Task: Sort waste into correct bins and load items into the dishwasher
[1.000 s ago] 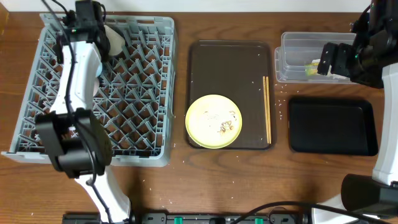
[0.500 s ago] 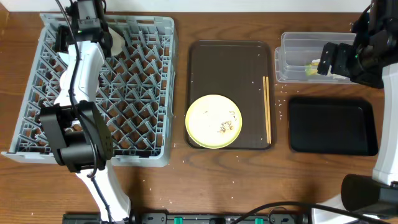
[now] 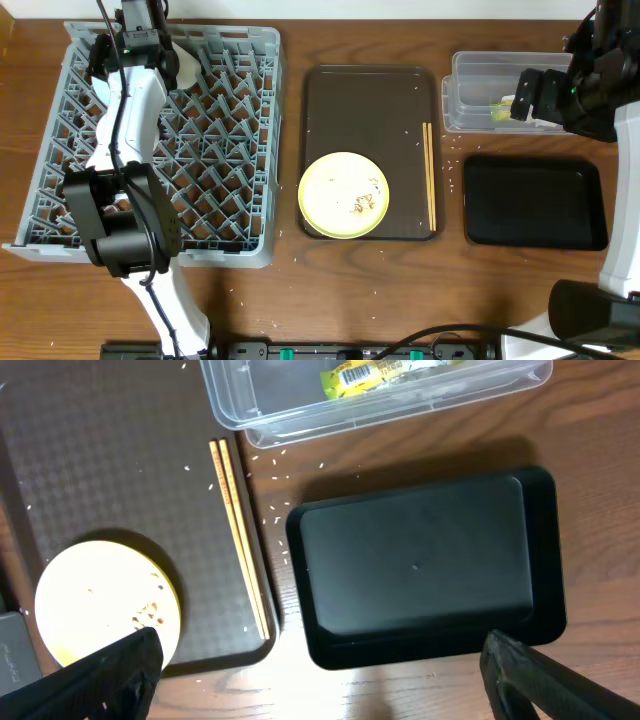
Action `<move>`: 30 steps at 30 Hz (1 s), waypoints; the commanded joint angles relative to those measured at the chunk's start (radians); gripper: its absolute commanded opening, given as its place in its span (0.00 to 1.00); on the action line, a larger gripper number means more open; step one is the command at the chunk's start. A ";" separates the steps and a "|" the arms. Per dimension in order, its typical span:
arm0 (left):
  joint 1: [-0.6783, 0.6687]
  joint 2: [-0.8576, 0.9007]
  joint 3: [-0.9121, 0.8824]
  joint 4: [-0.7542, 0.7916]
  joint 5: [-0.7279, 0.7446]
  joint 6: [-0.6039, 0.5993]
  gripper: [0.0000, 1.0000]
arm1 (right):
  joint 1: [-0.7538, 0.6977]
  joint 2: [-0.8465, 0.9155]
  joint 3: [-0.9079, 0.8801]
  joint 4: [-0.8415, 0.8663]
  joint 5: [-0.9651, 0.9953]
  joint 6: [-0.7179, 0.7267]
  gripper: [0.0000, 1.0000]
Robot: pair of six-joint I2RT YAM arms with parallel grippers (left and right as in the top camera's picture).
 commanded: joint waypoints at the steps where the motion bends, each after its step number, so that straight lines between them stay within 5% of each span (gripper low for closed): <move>1: 0.000 0.005 -0.003 -0.003 0.000 0.037 0.08 | -0.001 -0.025 0.001 -0.001 0.013 -0.014 0.99; 30: 0.004 0.006 -0.025 -0.036 -0.082 0.062 0.08 | -0.001 -0.025 0.001 -0.001 0.013 -0.014 0.99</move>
